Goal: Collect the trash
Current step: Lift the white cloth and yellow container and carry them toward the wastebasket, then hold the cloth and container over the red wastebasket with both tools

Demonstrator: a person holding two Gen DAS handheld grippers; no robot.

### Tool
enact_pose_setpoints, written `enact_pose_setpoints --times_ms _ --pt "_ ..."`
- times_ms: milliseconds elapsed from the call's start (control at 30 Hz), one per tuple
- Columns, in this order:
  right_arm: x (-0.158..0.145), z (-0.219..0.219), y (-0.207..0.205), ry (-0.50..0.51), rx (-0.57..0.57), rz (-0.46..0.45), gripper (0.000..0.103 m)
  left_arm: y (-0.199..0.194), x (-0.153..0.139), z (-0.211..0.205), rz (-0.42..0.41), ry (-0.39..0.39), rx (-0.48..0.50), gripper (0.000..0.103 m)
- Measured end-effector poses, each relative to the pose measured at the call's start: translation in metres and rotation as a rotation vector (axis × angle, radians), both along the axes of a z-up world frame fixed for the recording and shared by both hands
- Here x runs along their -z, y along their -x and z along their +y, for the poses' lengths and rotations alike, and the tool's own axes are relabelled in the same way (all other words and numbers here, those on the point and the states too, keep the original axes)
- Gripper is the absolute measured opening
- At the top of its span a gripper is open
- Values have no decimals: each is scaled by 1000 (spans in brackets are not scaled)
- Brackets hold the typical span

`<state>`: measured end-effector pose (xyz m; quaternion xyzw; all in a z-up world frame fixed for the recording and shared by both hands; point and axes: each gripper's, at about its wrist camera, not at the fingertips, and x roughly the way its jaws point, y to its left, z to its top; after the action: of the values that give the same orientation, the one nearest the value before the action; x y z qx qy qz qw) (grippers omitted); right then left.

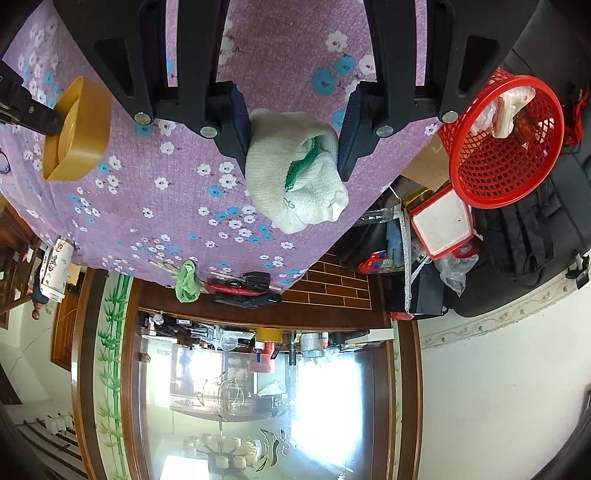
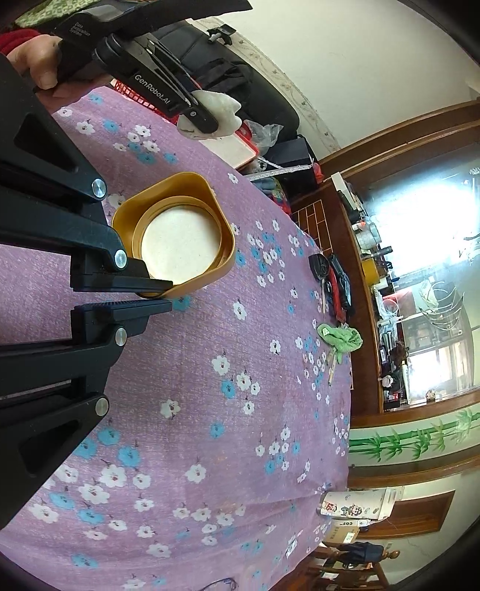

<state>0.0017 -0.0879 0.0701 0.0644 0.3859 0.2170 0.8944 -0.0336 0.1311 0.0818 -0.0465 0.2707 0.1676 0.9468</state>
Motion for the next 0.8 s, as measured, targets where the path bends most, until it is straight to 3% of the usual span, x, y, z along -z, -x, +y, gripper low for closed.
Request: enact_pose_setpoints --times_ms 400,800 --pt "4 30 -1 15 -20 26 4 18 0 32 26 30 24 41" --pt "-10 105 9 39 -160 21 4 51 -14 81 17 63 8 41"
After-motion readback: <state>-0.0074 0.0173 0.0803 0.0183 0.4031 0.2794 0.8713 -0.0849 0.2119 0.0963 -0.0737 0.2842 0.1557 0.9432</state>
